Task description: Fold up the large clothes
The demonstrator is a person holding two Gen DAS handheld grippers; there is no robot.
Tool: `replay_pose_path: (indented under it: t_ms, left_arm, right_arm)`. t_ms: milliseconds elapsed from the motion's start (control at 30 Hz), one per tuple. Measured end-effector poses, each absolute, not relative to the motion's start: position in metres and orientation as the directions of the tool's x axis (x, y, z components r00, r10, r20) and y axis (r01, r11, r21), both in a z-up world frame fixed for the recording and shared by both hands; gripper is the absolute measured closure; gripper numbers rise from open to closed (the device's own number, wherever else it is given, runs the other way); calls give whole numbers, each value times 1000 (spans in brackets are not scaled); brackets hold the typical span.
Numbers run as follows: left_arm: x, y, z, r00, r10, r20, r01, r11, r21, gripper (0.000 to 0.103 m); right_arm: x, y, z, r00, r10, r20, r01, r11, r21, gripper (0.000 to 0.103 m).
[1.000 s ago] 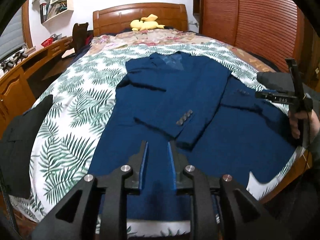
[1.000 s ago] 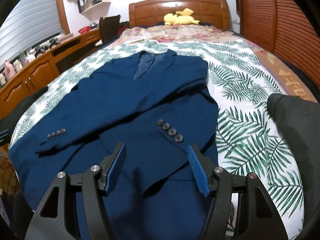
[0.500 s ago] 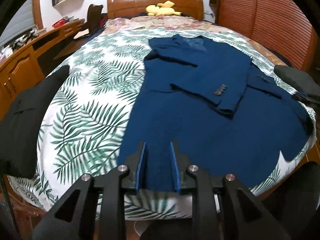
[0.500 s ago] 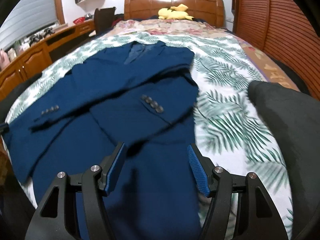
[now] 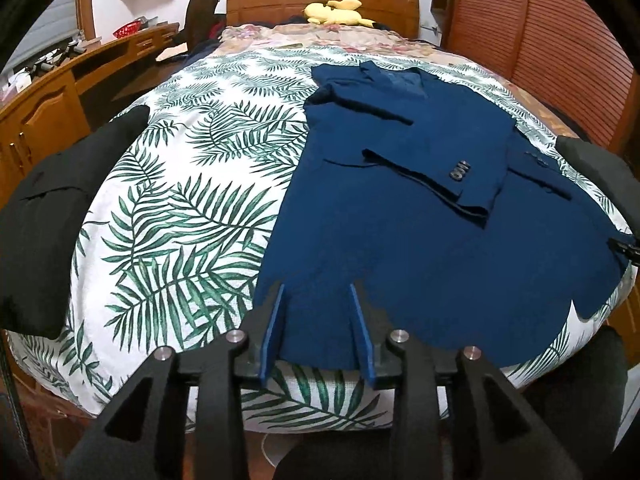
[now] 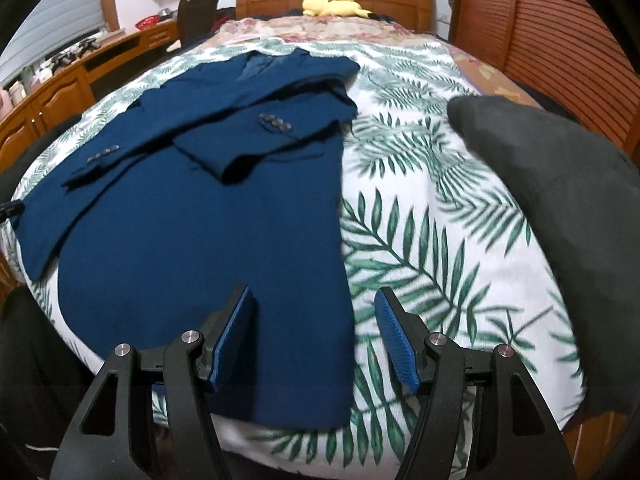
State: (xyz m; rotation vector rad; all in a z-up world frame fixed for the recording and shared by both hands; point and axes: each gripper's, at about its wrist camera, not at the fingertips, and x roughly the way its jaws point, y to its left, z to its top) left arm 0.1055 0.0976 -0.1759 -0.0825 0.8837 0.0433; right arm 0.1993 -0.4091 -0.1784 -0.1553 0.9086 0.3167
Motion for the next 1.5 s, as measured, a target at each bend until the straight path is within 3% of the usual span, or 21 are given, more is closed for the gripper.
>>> replay_pose_path:
  t_ms: [433,500,567,700,1000,1133,1333,1367,1400,1467,1500]
  left_arm:
    - [95,108,-173,614,47,-788,-111,993,-27,68]
    - [91,113,-171,609,13,-793,-118,990,-75,68]
    - [86,117,-168,619,-14,-785,-115,987,-109,68]
    - [80,119,-168,623,-1,-783,-113,989,-91,68]
    - [89,119,-178,622,9,-783,-117,990,-81,68]
    - [92,117,-180,623,19,-782,-116,991,-69,68]
    - [90,114,-180,636,35,-771,-116,992,-51,68]
    - [89,113,-180,641,27,-767,-110,992,-57,75]
    - [89,113,-180,645,13,-764,-100,993,-67,80]
    - [89,106,-178,652,26,-757,-87,995,-40,98]
    - [90,102,-175,648,34,-761,-74,997,-18,102]
  right_arm:
    - [193,-410,-180,583,193,-789,-307,952,6,38]
    - [189,-409,-179,585,215,-782,-319,948,22,51]
    - [185,-407,-176,589,249,-768,-343,938,41,71]
    - [181,-406,-171,587,300,-752,-364,927,85,83]
    - [181,-407,-172,596,261,-759,-344,938,53,83]
    - [183,-412,-174,610,216,-762,-311,950,21,53]
    - [183,-419,-177,607,233,-760,-307,951,47,52]
    - [183,-417,-177,594,260,-761,-323,944,70,53]
    - [182,-414,-177,581,293,-759,-349,933,93,57]
    - [179,-406,-174,579,310,-754,-378,922,88,97]
    - [177,-402,-170,600,298,-742,-380,923,63,101]
